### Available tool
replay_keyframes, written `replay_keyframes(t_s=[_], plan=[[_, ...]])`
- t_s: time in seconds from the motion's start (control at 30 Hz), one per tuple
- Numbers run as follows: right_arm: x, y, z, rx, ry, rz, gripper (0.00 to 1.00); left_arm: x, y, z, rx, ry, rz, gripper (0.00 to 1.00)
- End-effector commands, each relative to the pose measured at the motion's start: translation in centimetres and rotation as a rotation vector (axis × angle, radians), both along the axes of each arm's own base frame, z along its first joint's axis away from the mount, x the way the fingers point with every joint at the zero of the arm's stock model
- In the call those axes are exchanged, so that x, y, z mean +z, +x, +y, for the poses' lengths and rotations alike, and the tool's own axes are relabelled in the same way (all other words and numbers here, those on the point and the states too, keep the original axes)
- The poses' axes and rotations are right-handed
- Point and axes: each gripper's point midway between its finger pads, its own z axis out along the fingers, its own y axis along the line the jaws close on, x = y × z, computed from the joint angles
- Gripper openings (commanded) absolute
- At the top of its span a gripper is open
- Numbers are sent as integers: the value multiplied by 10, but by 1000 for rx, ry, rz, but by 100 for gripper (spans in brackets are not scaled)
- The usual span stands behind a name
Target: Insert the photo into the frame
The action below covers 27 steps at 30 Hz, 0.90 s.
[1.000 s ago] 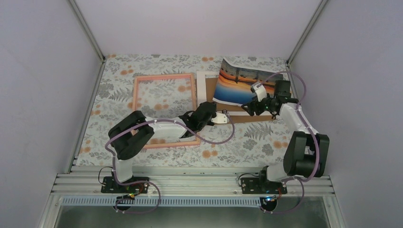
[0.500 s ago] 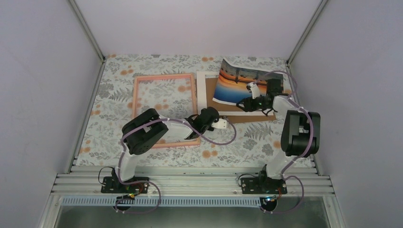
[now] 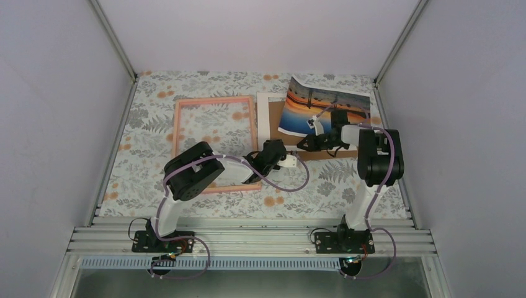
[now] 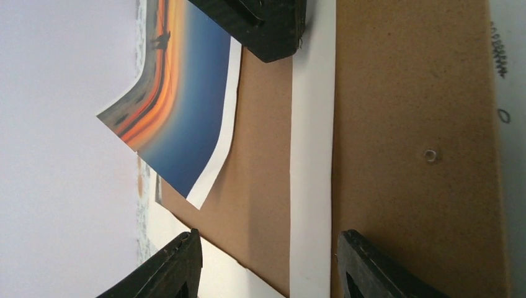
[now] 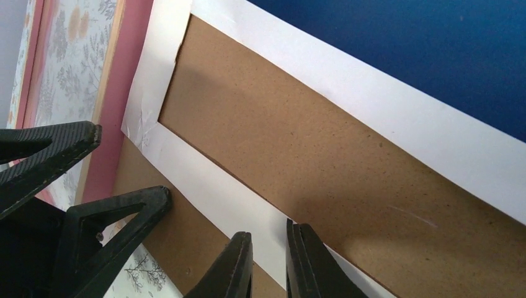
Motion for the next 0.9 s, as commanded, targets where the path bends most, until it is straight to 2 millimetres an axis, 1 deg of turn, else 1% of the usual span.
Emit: replay_keyframes(t_s=[0.0,0.13,0.3,0.43,0.53,0.67,0.8,0.87], plan=[[-19,-9,-1,-15,-10,55,15,-23,0,3,-4,60,-6,56],[-33,-18,-5,-7,-41,83,13,-25,5,1,3,68,-36,56],[-34,-20,-5,-4,-41,92,12,-18,13,-4,13,57,-97,56],[-34,-21,-5,-2,-40,94,11,-10,16,-9,0,37,-117,55],[-34,-21,-5,-3,-40,94,11,-4,17,-12,-17,14,-128,49],[-33,-22,-5,1,-43,93,11,9,23,-12,-27,-20,-157,42],[-32,-21,-4,6,-40,88,12,27,27,-14,-25,-84,-125,29],[-30,-22,-2,12,-27,90,12,32,28,-15,-26,-105,-115,23]])
